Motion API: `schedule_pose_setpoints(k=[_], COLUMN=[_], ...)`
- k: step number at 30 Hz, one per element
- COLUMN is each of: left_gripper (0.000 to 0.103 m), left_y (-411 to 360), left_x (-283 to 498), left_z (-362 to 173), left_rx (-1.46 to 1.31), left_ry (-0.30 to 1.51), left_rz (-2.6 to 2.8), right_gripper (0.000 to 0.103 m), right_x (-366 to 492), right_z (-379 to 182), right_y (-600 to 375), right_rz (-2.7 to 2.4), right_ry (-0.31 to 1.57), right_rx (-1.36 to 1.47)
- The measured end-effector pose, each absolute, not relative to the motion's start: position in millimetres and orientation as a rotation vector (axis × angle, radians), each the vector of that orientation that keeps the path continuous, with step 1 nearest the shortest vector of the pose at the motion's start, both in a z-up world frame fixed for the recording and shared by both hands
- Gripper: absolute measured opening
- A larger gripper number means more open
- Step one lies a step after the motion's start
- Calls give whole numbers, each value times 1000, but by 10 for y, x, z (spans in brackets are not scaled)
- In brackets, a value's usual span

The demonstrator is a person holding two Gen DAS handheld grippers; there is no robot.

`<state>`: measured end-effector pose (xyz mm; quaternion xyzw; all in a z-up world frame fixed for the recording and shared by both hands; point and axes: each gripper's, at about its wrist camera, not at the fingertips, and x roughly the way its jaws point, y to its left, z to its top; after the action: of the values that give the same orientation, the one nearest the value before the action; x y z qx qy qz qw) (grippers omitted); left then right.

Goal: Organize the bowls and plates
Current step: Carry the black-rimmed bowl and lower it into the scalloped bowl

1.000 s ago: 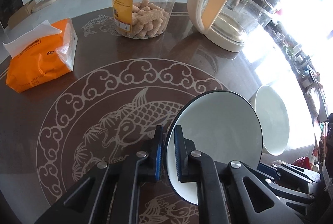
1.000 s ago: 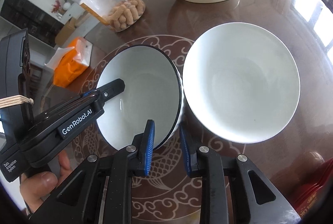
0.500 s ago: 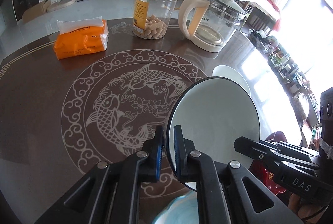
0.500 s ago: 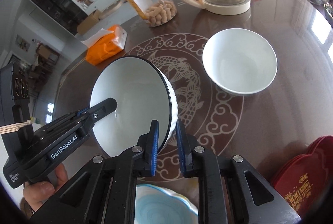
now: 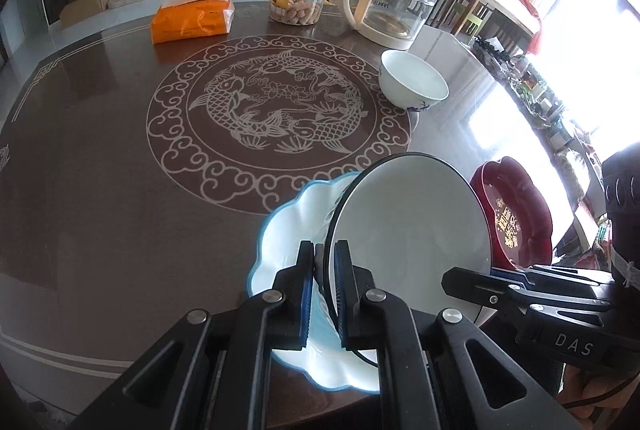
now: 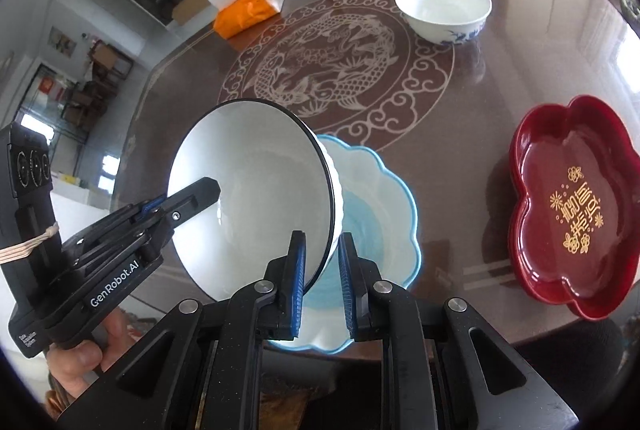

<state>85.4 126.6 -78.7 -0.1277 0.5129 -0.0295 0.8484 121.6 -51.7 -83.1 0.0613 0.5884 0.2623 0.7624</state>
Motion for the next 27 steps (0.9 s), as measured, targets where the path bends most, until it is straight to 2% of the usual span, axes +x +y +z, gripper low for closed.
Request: schedule_pose_setpoints(k=[8, 21, 23, 24, 25, 26, 27], left_gripper=[9, 12, 18, 29, 49, 57, 62], left_y=[1206, 1192, 1200, 1200, 1204, 1217, 1231], left_x=[771, 880, 879, 875, 868, 853, 833], left_z=[-1159, -1250, -1235, -1222, -1203, -1170, -1133], left_rx=[-307, -283, -274, -268, -263, -266, -278], left_ry=[1157, 1158, 1141, 1132, 1122, 1094, 1067], left_rz=[-70, -56, -41, -38, -32, -30, -37], right_gripper=[19, 19, 23, 24, 29, 39, 45], right_x=[1168, 1287, 1304, 1306, 1303, 1297, 1288], right_z=[-1117, -1287, -1288, -1278, -1265, -1246, -1222], right_y=[-560, -566, -553, -548, -545, -546, -552], right_rz=[528, 534, 550, 555, 562, 575, 585], right_ry=[1344, 1342, 1335, 1321, 1307, 1291, 1275], right_rx=[104, 121, 122, 123, 126, 138, 149])
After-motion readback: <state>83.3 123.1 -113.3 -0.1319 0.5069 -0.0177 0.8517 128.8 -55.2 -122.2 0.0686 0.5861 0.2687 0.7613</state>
